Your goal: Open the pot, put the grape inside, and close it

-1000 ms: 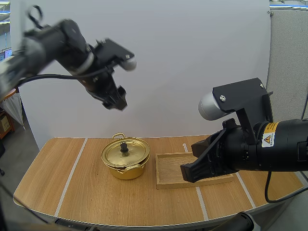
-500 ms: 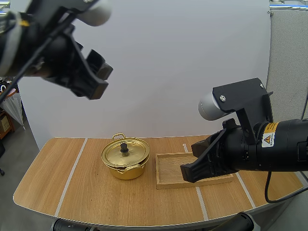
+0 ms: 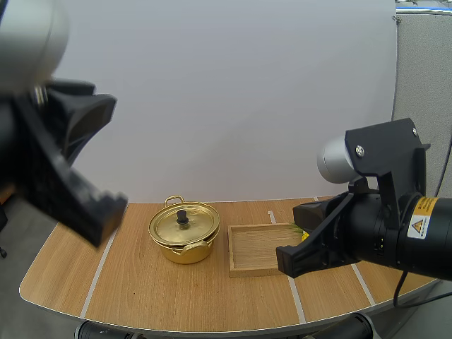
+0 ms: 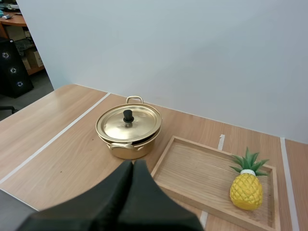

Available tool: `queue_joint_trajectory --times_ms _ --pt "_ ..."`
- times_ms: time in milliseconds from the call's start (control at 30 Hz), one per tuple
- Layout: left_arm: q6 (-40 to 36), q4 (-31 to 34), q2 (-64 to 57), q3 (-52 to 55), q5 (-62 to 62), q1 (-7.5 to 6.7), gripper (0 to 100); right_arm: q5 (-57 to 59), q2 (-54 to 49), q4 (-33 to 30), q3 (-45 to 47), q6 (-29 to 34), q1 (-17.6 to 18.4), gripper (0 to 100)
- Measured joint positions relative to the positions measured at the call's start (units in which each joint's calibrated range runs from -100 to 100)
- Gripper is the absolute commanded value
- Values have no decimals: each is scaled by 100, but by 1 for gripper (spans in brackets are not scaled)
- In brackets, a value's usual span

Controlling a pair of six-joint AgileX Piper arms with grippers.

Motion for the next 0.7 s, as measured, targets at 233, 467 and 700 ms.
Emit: queue_joint_trajectory --times_ms 233,467,700 --pt "-279 -14 -758 1318 0 94 0 0 0 21 4 0 -187 0" --pt "-657 -126 -841 2292 -33 177 0 -900 -10 21 161 0 -292 0" --pt "-691 -341 -855 3347 -2684 177 0 -3404 -10 21 1488 -131 -292 0"
